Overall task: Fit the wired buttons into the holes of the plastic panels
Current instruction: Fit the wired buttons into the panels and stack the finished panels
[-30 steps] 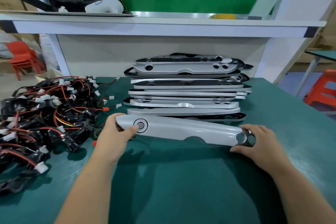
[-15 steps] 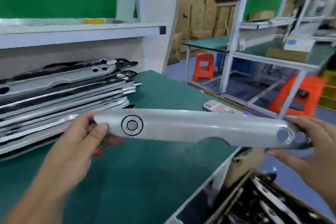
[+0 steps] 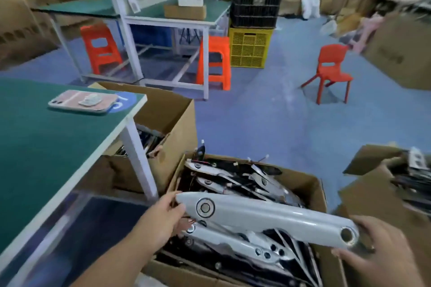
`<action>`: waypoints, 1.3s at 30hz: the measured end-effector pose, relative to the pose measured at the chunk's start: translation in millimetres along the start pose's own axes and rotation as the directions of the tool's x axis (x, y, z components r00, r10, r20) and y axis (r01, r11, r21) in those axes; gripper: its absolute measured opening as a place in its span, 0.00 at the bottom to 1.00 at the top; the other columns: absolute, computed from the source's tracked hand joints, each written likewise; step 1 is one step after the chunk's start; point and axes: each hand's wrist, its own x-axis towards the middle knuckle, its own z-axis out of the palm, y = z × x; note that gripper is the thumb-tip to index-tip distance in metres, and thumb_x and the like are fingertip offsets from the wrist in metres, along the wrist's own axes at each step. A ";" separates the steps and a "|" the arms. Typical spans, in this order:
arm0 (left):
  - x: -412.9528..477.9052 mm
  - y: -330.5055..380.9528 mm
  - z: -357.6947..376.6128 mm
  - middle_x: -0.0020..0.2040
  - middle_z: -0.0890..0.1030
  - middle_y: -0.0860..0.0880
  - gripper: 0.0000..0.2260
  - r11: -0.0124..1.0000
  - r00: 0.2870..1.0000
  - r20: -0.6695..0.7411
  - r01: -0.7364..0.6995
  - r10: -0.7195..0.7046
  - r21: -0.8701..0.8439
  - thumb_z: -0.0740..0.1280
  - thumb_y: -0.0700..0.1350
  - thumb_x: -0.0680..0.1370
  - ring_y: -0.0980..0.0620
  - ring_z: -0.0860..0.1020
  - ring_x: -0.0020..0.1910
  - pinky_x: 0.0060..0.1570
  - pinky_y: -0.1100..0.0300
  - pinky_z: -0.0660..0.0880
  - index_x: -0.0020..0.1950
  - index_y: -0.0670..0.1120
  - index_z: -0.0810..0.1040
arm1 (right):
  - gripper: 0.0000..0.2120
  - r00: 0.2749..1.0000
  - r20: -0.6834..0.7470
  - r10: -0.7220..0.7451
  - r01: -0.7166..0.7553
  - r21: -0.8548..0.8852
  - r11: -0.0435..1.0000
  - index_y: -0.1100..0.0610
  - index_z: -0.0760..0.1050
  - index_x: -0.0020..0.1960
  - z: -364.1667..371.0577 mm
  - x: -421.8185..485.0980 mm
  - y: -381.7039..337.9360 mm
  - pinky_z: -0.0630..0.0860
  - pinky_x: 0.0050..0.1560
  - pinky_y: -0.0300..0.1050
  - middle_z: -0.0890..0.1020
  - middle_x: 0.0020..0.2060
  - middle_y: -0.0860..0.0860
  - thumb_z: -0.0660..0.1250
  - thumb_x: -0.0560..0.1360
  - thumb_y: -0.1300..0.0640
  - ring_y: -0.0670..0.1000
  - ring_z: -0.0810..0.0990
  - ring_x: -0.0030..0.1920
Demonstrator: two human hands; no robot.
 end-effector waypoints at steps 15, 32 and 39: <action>-8.3 -25.4 -70.2 0.61 0.78 0.48 0.23 0.972 0.994 0.060 0.077 -0.093 0.221 0.55 0.28 0.79 0.51 0.74 0.60 0.47 0.65 0.73 0.71 0.46 0.68 | 0.54 0.989 0.112 0.093 -0.076 -0.149 0.986 0.46 0.61 0.72 63.1 2.6 -81.5 0.49 0.71 0.64 0.67 0.71 0.45 0.45 0.53 0.18 0.49 0.55 0.74; -305.8 -77.3 -313.5 0.47 0.84 0.56 0.16 0.932 0.195 -0.934 -0.270 0.299 0.241 0.67 0.38 0.76 0.60 0.82 0.47 0.49 0.50 0.77 0.53 0.61 0.79 | 0.33 0.434 -0.246 -0.867 0.852 0.424 0.306 0.57 0.76 0.60 95.8 -25.8 -511.3 0.70 0.59 0.66 0.79 0.54 0.53 0.72 0.62 0.39 0.55 0.71 0.58; -368.5 -127.0 -320.2 0.43 0.83 0.54 0.14 0.996 -0.203 -0.979 -0.086 -0.011 0.006 0.66 0.36 0.77 0.57 0.79 0.44 0.46 0.62 0.69 0.47 0.57 0.77 | 0.22 0.069 -0.023 -0.997 0.948 0.314 0.059 0.46 0.71 0.66 161.5 -117.7 -671.0 0.51 0.71 0.57 0.70 0.66 0.45 0.66 0.73 0.46 0.52 0.63 0.67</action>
